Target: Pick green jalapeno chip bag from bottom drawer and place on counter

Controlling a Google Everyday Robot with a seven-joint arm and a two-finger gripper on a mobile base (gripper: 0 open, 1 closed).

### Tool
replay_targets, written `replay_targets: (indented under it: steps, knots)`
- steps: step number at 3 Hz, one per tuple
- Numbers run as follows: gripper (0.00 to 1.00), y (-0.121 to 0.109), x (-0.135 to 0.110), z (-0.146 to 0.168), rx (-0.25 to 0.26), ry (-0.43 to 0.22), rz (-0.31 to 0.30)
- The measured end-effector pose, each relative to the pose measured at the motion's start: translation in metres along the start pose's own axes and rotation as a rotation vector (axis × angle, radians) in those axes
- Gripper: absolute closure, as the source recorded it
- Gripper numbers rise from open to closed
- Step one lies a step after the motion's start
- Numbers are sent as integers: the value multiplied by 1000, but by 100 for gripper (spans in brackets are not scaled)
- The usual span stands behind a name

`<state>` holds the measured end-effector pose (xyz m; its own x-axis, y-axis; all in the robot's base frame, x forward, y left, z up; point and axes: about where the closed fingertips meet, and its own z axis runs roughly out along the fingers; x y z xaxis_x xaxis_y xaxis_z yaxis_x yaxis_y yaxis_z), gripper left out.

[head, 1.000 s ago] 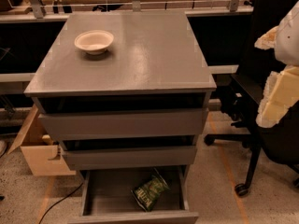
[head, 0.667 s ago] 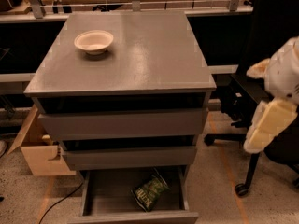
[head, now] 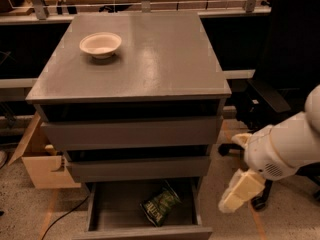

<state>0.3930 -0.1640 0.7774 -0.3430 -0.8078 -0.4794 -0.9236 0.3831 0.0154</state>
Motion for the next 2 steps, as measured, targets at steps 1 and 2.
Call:
replay_targets:
  steps: [1, 2]
  knots:
    - [0, 22, 17, 85, -84, -76, 90]
    - [0, 8, 18, 103, -35, -105, 111]
